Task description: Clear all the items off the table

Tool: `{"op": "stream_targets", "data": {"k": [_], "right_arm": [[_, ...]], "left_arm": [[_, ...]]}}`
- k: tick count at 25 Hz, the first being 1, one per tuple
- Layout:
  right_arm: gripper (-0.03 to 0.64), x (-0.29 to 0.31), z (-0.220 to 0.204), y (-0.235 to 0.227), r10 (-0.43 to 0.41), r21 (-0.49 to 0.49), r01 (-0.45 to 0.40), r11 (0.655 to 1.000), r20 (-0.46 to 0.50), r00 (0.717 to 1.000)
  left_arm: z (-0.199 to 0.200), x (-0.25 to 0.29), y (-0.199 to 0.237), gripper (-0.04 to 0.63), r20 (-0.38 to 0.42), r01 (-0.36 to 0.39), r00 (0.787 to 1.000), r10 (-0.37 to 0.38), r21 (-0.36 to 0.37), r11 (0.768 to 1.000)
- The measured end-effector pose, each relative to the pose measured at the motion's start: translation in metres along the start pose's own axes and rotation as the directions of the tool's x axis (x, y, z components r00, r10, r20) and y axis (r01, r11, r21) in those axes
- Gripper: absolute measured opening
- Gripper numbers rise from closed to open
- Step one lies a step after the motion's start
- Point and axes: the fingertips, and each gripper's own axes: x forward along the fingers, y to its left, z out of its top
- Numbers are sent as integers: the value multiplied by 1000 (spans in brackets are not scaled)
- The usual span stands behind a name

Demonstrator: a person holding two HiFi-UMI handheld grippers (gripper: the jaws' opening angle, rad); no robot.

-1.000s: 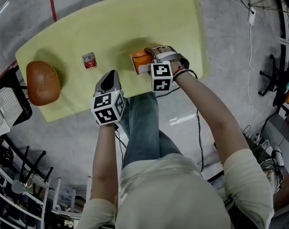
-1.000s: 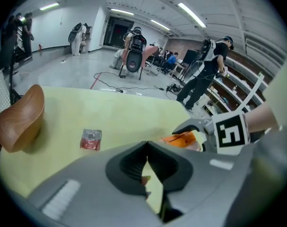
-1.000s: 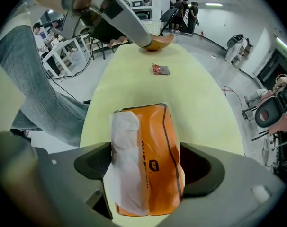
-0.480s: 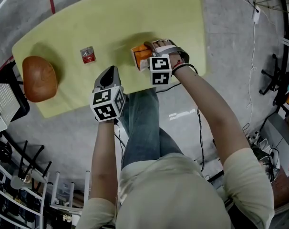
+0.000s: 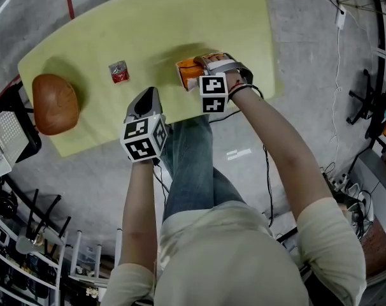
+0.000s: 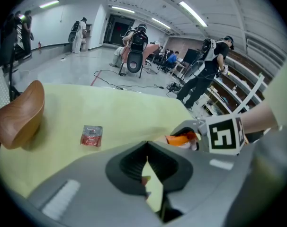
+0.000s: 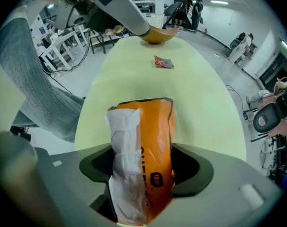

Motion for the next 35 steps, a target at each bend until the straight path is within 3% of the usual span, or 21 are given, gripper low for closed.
{"op": "stream_targets", "data": {"k": [6,22,35], "right_arm": [[287,-8,-1,7,-11,19,11,1000,-21,1000],[278,-63,16,28,-64,178,67,982,-20,998],[278,-117,44,48,-139,311,140,940,-26,990]], "left_arm": [[5,-10,-2,9,9,15,1000,-15,15,1000],[9,-56,-9,9,6,57,998,-58,71,996],[22,-113,-12,9,16,108,994,-112,160,981]]}}
